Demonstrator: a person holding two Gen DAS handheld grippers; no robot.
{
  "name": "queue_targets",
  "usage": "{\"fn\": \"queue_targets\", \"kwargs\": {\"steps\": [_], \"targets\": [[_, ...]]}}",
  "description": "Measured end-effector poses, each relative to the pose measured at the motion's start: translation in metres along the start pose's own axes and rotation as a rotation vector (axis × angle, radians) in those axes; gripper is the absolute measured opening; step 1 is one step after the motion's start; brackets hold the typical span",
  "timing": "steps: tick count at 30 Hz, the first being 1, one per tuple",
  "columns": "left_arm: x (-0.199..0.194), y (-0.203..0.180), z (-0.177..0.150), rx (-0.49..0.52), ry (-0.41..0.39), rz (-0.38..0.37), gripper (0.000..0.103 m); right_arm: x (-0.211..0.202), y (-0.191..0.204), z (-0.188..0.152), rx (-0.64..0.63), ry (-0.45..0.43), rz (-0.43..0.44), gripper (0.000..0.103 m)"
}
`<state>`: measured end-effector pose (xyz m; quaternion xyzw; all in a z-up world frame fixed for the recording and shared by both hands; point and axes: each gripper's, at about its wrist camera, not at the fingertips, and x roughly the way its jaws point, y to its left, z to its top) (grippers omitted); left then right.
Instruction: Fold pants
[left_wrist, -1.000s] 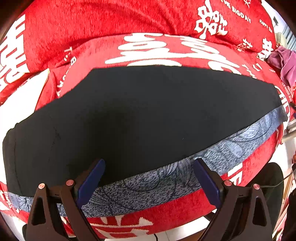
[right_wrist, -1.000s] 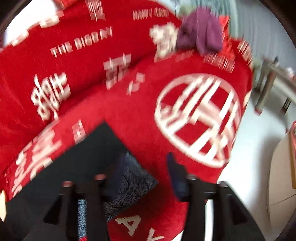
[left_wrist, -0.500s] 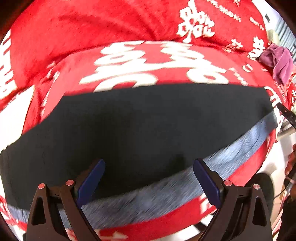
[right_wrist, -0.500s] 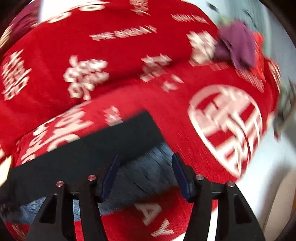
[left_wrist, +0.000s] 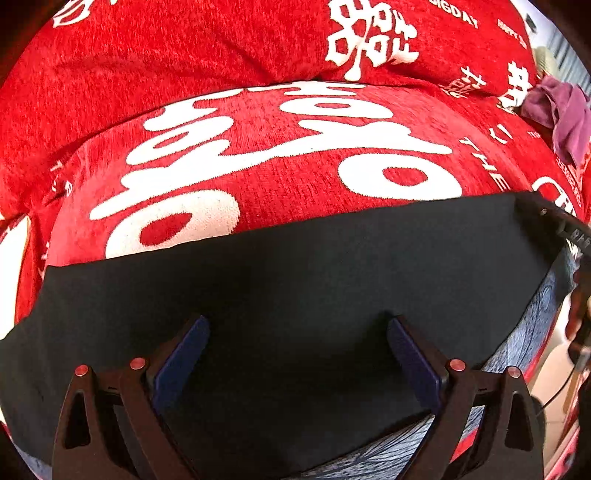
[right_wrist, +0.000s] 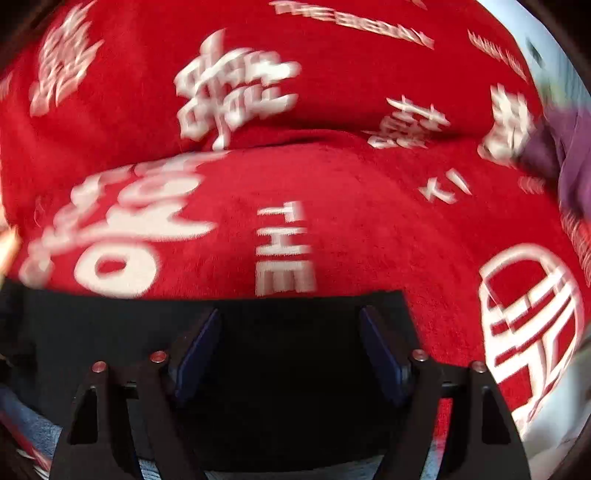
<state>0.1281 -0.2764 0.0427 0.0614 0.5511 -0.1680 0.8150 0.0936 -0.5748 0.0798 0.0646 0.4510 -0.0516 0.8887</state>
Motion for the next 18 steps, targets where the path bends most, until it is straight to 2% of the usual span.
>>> {"fn": "queue_targets", "kwargs": {"steps": [1, 2, 3, 4, 6, 7, 9, 10, 12, 15, 17, 18], "targets": [[-0.001, -0.001, 0.001, -0.009, 0.006, 0.011, 0.098, -0.002, -0.006, 0.0, 0.012, -0.001, 0.037, 0.075], [-0.003, -0.001, 0.003, -0.03, 0.015, 0.023, 0.098, -0.004, -0.002, -0.001, -0.024, 0.016, 0.013, 0.075], [-0.006, -0.001, 0.007, -0.064, 0.017, 0.016, 0.098, -0.007, 0.01, -0.001, -0.065, 0.027, -0.051, 0.076], [-0.009, -0.004, 0.011, -0.093, 0.004, -0.02, 0.098, -0.015, 0.023, -0.002, -0.083, 0.017, -0.09, 0.077], [-0.012, -0.013, 0.016, -0.108, -0.004, -0.04, 0.098, -0.034, 0.049, -0.006, -0.106, -0.023, -0.012, 0.08], [-0.009, -0.024, 0.018, -0.096, 0.008, -0.043, 0.098, -0.04, 0.059, -0.01, -0.118, -0.031, 0.014, 0.082], [0.001, -0.042, 0.015, -0.039, 0.049, -0.032, 0.098, -0.041, 0.087, -0.024, -0.169, 0.005, 0.005, 0.083], [0.004, -0.05, 0.009, 0.001, 0.047, 0.016, 0.098, -0.039, 0.093, -0.033, -0.184, 0.04, -0.007, 0.083], [0.001, -0.052, -0.002, 0.025, 0.021, 0.028, 0.102, -0.033, 0.097, -0.053, -0.201, 0.105, -0.027, 0.084], [-0.009, -0.036, -0.025, 0.042, 0.0, 0.005, 0.102, -0.043, 0.084, -0.07, -0.171, 0.081, -0.022, 0.089], [-0.019, -0.019, -0.044, 0.054, -0.018, -0.003, 0.102, -0.048, 0.072, -0.08, -0.112, 0.118, -0.029, 0.103], [-0.021, -0.013, -0.048, 0.055, -0.015, 0.003, 0.102, -0.046, 0.069, -0.084, -0.094, 0.142, -0.027, 0.103]]}}
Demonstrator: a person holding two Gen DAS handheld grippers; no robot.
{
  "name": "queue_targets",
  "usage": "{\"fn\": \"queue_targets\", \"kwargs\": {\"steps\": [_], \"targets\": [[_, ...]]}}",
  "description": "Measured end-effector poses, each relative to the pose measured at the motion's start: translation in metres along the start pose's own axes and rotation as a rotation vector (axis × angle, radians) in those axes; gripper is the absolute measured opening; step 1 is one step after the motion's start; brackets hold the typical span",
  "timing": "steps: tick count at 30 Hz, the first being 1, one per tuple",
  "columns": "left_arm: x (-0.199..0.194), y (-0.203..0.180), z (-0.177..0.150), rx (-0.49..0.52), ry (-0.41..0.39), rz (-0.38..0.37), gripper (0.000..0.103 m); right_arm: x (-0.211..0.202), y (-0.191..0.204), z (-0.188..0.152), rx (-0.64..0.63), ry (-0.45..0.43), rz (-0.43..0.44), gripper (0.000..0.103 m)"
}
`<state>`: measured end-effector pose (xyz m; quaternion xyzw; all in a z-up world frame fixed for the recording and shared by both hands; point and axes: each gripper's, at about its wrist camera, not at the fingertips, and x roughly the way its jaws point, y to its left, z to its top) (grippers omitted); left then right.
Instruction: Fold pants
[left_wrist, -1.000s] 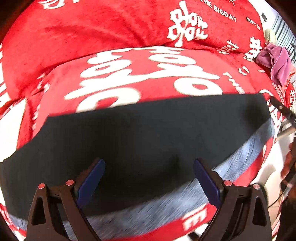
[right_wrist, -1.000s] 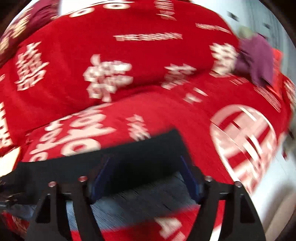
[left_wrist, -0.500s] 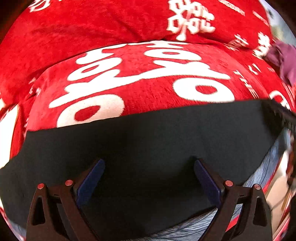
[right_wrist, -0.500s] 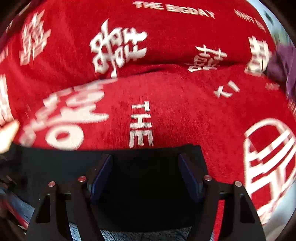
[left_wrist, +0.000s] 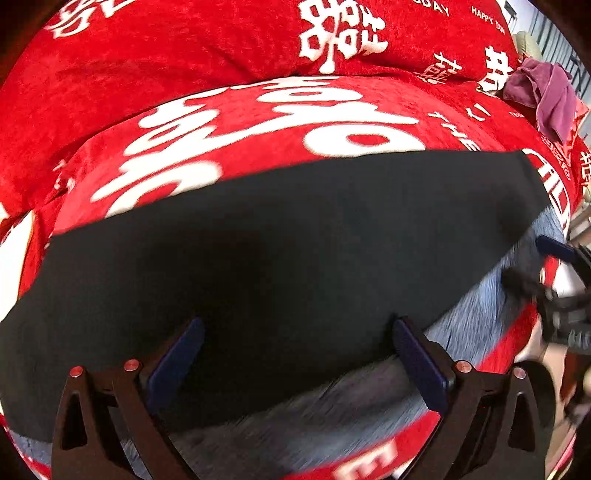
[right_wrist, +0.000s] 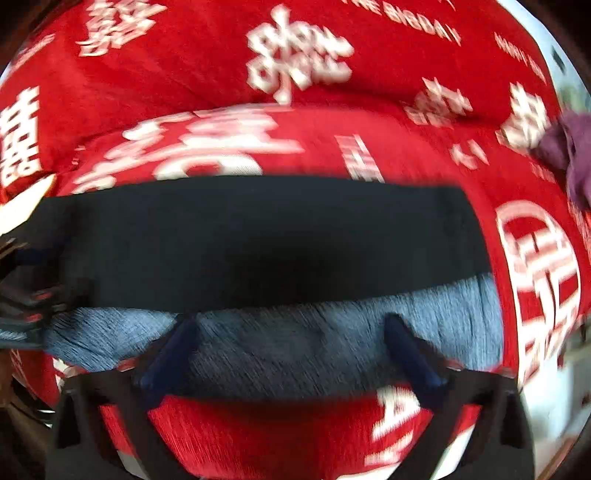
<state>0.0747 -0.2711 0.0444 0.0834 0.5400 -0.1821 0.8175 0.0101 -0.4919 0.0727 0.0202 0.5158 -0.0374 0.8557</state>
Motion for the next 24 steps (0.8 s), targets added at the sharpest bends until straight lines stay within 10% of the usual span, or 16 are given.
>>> {"fn": "queue_targets", "kwargs": {"steps": [6, 12, 24], "targets": [[-0.023, 0.034, -0.011, -0.108, -0.025, 0.015, 0.102, -0.036, 0.03, 0.014, -0.042, -0.17, -0.021, 0.103], [-0.006, 0.076, -0.008, -0.221, 0.01, 0.06, 0.102, 0.012, 0.071, 0.025, -0.126, -0.017, 0.026, 0.103], [-0.01, 0.129, -0.029, -0.277, -0.004, 0.089, 0.102, 0.009, 0.072, 0.012, -0.051, -0.149, -0.01, 0.103]]}}
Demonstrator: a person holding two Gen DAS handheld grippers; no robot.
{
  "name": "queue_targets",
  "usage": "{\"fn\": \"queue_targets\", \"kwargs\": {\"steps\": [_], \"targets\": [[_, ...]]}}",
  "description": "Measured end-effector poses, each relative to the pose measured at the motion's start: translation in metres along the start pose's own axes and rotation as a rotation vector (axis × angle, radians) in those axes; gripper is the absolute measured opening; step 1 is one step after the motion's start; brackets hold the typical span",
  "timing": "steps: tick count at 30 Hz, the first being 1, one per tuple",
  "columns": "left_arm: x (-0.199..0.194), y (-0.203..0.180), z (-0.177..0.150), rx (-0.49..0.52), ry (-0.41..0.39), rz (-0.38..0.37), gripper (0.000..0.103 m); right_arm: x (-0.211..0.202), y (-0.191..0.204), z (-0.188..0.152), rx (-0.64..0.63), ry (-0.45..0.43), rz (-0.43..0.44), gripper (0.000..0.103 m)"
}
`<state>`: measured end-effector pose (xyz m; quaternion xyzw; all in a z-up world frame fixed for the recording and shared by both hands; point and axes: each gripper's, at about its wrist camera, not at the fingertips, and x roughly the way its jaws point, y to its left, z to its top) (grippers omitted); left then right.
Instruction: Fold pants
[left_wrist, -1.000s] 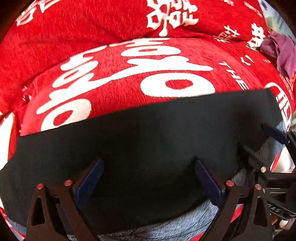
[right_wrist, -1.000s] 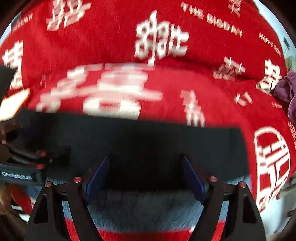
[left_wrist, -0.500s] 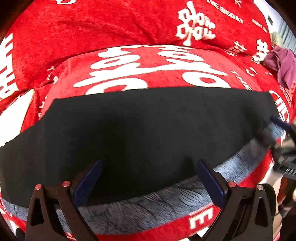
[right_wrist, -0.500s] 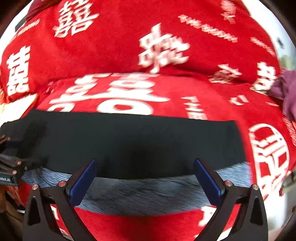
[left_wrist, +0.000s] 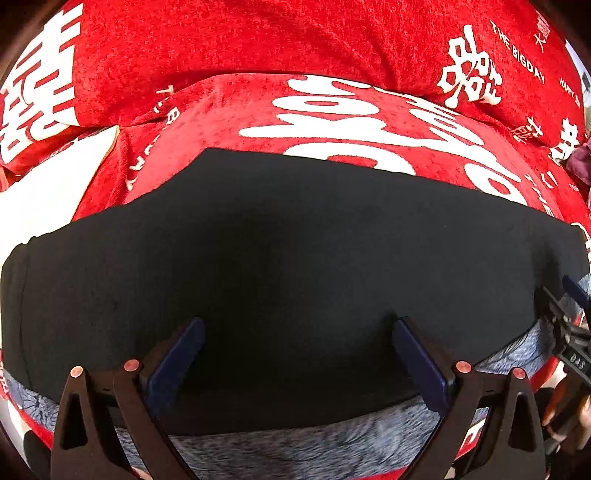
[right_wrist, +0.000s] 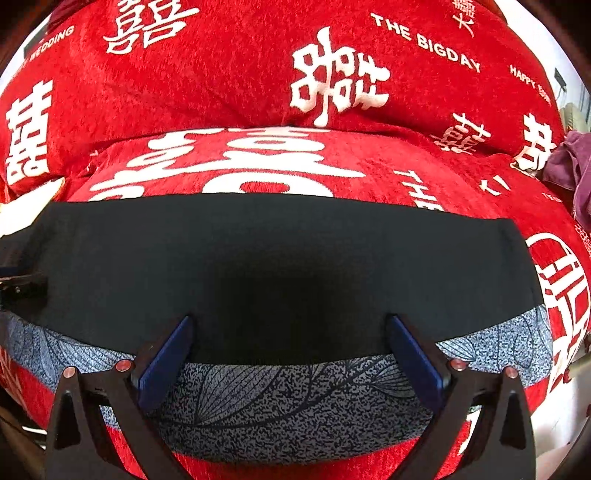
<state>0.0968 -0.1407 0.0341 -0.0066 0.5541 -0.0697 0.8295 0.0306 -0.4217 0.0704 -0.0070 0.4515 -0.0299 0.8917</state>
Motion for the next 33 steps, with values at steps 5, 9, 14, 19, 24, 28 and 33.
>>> {"fn": "queue_targets", "kwargs": {"steps": [5, 9, 14, 19, 24, 28, 33], "targets": [[-0.004, 0.014, -0.008, 0.018, -0.008, -0.003, 0.102, 0.001, 0.0, 0.0, 0.005, -0.001, 0.0, 0.103], [-0.006, 0.041, -0.014, -0.038, -0.002, -0.008, 0.102, 0.0, 0.0, -0.001, 0.008, -0.004, 0.001, 0.103], [-0.012, 0.069, -0.022, -0.053, -0.013, -0.038, 0.102, 0.0, 0.001, -0.001, 0.011, -0.007, -0.001, 0.103], [-0.016, 0.077, -0.033, -0.009, -0.031, 0.024, 0.102, 0.0, 0.0, 0.0, 0.009, -0.007, 0.001, 0.103], [-0.039, 0.091, -0.032, -0.022, -0.092, 0.107, 0.102, 0.0, 0.0, -0.001, 0.008, -0.007, 0.001, 0.103], [-0.038, 0.125, -0.01, -0.137, -0.091, 0.103, 0.102, 0.001, 0.001, -0.001, 0.008, -0.008, -0.003, 0.103], [-0.012, 0.145, 0.032, -0.296, -0.036, 0.05, 0.102, 0.001, 0.0, 0.0, 0.01, -0.01, -0.006, 0.103]]}}
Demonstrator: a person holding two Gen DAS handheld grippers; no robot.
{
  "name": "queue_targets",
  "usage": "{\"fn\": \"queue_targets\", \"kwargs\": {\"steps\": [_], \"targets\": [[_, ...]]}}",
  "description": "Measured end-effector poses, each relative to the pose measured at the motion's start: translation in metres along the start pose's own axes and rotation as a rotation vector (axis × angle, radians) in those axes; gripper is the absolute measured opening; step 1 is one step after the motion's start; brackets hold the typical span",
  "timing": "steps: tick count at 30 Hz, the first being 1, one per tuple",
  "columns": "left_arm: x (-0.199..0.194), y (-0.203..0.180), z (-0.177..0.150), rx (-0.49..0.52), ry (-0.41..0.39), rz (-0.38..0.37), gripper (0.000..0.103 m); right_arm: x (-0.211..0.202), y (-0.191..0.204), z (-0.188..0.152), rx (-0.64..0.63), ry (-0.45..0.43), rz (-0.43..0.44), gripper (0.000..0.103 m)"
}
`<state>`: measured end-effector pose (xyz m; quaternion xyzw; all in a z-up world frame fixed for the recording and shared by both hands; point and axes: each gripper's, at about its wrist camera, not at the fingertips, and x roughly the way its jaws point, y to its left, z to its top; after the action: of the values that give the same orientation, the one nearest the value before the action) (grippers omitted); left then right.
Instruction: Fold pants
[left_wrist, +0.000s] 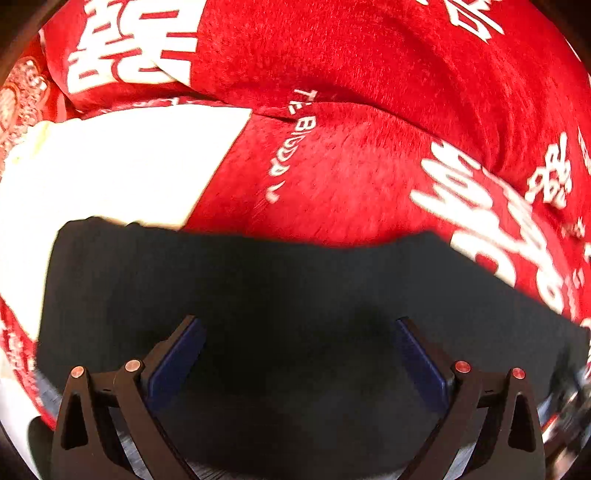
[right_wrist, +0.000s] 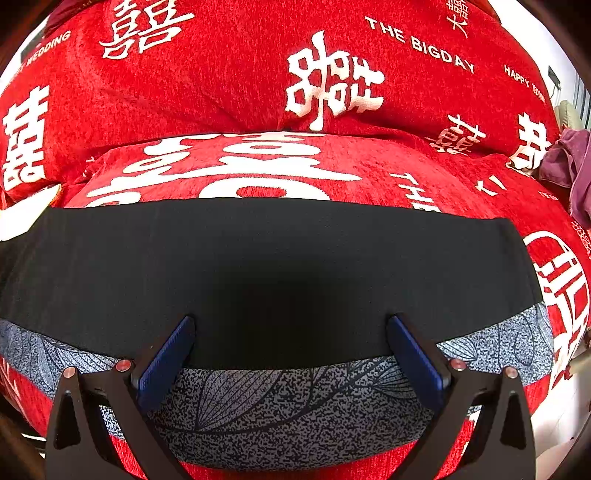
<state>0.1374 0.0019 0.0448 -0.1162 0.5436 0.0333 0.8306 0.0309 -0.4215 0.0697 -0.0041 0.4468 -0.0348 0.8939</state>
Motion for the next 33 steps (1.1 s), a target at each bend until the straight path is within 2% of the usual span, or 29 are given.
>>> {"fn": "queue_targets", "kwargs": {"steps": [3, 4, 6, 7, 10, 11, 12, 14, 17, 19, 20, 22, 24, 27, 29, 31, 33], "targets": [[0.009, -0.034, 0.012, 0.051, 0.018, -0.036, 0.102, 0.001, -0.001, 0.001, -0.001, 0.0, 0.0, 0.103], [0.013, -0.048, 0.015, 0.084, 0.021, -0.019, 0.102, 0.0, 0.0, 0.001, 0.0, 0.0, 0.0, 0.103], [0.033, -0.064, 0.023, 0.131, 0.048, 0.124, 0.102, 0.0, 0.0, 0.0, 0.001, 0.0, -0.001, 0.103], [0.049, -0.067, 0.028, 0.129, 0.087, 0.159, 0.103, 0.0, 0.0, 0.0, 0.001, 0.0, -0.001, 0.103], [0.044, -0.06, 0.034, 0.079, 0.101, 0.116, 0.103, 0.0, 0.001, 0.0, 0.0, 0.001, -0.002, 0.103], [0.036, -0.059, 0.031, 0.083, 0.08, 0.107, 0.103, 0.0, 0.0, 0.0, 0.0, 0.001, -0.001, 0.103], [0.019, -0.053, 0.024, 0.093, 0.028, 0.083, 0.103, 0.0, 0.0, 0.0, 0.001, 0.001, 0.0, 0.103], [-0.003, -0.033, 0.006, 0.084, -0.019, 0.065, 0.103, 0.0, 0.001, 0.0, 0.002, -0.001, -0.001, 0.103], [-0.016, 0.011, -0.021, 0.052, -0.037, 0.089, 0.103, 0.0, 0.0, 0.0, 0.002, -0.001, -0.002, 0.103], [-0.009, 0.05, -0.036, 0.017, -0.015, 0.173, 0.103, 0.001, 0.0, 0.001, 0.001, -0.001, -0.001, 0.103], [-0.002, 0.066, -0.04, 0.005, 0.015, 0.134, 0.103, 0.0, 0.0, 0.0, 0.001, -0.001, -0.002, 0.103], [-0.011, 0.071, -0.048, 0.046, -0.012, 0.078, 0.103, 0.001, 0.001, 0.001, 0.002, -0.002, -0.004, 0.103], [-0.024, 0.066, -0.054, 0.059, -0.019, 0.105, 0.103, 0.001, 0.0, 0.002, 0.001, 0.002, -0.004, 0.103], [-0.052, 0.069, -0.075, 0.069, -0.094, 0.109, 0.103, -0.003, 0.006, 0.004, 0.028, 0.043, -0.028, 0.103], [-0.057, 0.077, -0.085, 0.053, -0.109, 0.138, 0.103, -0.02, 0.025, 0.004, 0.016, 0.032, 0.035, 0.103], [-0.057, 0.089, -0.094, 0.019, -0.12, 0.161, 0.103, -0.038, 0.058, 0.004, -0.049, 0.005, 0.102, 0.103], [-0.045, 0.108, -0.098, -0.034, -0.086, 0.14, 0.103, -0.051, 0.103, 0.003, -0.137, -0.006, 0.184, 0.103]]}}
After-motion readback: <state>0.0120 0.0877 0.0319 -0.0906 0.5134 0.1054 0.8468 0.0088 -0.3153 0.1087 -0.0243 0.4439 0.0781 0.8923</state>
